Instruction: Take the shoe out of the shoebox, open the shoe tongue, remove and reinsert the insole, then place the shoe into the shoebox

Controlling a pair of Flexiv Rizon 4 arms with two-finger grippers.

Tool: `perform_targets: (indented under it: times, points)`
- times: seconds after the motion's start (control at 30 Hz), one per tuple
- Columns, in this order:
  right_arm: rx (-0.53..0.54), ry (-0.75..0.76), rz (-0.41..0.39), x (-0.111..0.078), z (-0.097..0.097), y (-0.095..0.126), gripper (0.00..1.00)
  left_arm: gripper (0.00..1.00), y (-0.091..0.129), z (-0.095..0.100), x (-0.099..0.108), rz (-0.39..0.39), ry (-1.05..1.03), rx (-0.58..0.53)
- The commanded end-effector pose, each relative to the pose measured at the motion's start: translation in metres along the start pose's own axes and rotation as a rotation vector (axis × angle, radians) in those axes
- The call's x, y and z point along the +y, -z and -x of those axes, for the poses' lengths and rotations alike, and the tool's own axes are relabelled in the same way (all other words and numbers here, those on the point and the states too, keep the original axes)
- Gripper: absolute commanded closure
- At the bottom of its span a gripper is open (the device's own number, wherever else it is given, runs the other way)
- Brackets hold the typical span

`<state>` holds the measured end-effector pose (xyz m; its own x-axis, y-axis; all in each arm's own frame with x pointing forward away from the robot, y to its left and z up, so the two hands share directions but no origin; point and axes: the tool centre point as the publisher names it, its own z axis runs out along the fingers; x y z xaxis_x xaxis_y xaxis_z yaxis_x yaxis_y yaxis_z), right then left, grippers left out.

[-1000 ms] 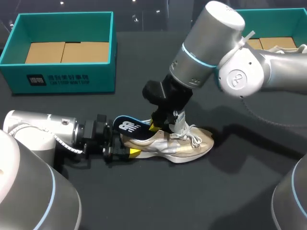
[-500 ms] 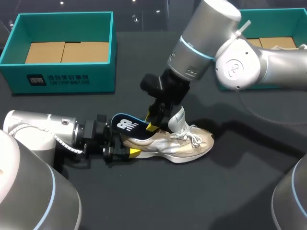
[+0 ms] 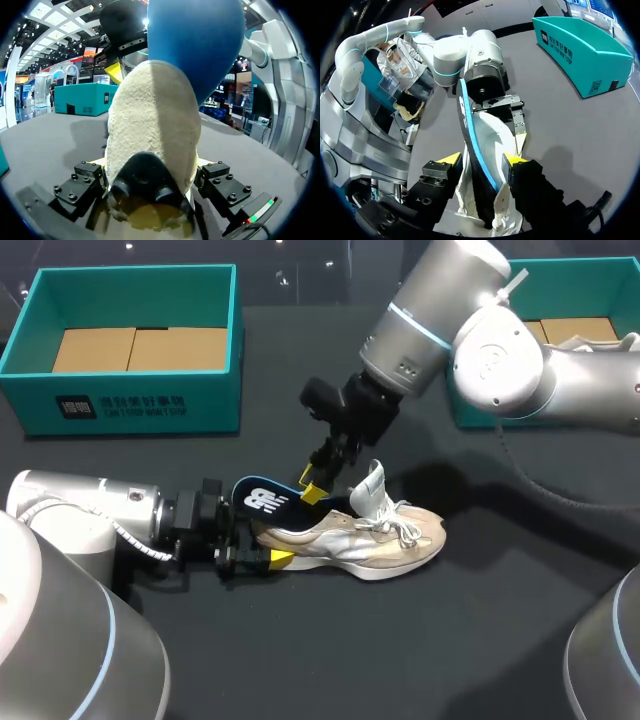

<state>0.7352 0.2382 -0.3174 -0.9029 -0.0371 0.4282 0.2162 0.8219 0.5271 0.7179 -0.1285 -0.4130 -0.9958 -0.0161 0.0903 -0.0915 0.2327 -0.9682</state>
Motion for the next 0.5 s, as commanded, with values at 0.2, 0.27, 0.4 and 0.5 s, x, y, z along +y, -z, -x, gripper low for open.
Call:
perform_targets:
  times: [0.2, 0.27, 0.4, 0.5]
  points:
    - [0.049, -0.036, 0.056, 0.003, 0.003, -0.011, 0.42, 1.0, 0.0, -0.003, 0.004, 0.001, 0.001, -0.003]
    - [0.055, -0.048, 0.067, 0.003, 0.001, -0.013, 0.44, 1.0, 0.0, -0.003, 0.004, 0.001, 0.001, -0.003]
    - [0.071, -0.058, 0.088, 0.003, -0.003, -0.019, 0.49, 1.0, 0.0, -0.003, 0.004, 0.001, 0.001, -0.003]
    - [0.078, -0.064, 0.098, 0.003, -0.007, -0.023, 0.51, 1.0, 0.0, -0.003, 0.004, 0.001, 0.001, -0.003]
